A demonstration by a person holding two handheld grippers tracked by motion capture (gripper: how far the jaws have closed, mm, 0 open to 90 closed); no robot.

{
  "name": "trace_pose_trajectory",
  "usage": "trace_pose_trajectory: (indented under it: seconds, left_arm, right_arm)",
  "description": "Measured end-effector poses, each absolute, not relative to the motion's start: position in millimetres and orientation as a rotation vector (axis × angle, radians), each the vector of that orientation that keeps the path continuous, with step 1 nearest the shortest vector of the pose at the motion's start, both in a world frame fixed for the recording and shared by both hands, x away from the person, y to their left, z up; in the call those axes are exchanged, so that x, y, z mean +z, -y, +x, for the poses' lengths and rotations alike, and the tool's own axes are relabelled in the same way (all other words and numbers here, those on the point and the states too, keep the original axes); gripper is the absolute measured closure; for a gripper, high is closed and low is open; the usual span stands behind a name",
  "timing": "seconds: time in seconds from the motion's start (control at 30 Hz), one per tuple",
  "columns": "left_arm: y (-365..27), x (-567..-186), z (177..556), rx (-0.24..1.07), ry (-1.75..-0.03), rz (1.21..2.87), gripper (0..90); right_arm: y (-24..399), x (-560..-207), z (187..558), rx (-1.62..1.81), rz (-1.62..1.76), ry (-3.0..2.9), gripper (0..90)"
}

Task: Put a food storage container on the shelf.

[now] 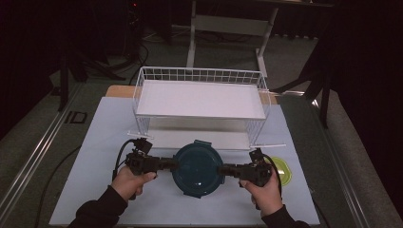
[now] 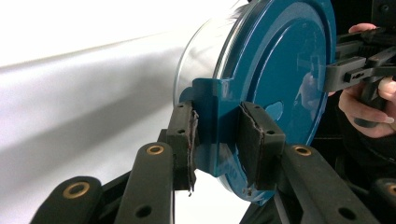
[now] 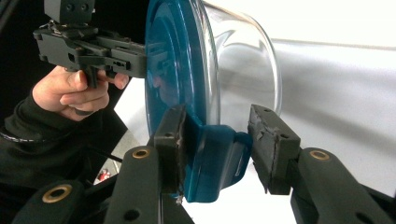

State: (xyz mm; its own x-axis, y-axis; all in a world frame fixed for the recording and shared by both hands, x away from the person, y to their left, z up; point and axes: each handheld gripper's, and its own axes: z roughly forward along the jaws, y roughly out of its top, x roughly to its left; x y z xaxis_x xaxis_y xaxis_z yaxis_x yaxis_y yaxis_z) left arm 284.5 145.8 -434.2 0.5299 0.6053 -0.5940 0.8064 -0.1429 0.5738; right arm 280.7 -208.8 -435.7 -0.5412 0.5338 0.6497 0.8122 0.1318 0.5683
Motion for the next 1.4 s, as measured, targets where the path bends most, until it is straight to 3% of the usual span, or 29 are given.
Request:
trace_pose_trajectory:
  seconds: [0.67,1.07,1.4]
  left_arm:
    - [-148.2,-356.8,295.3,-0.192,-1.124,1.808,68.5]
    - [-146.1,-317.4,326.5,-0.147,-1.130,1.759,68.3]
    - [-142.8,-310.2,360.0,-0.133,-1.197,1.733,67.9]
  right_arm:
    - [210.4,-362.4,297.7,-1.521,-1.248,2.145,57.9]
    - [212.5,-317.8,333.8,-1.601,-1.252,2.135,57.8]
    - [211.6,-308.3,374.7,-1.573,-1.305,2.112,57.2]
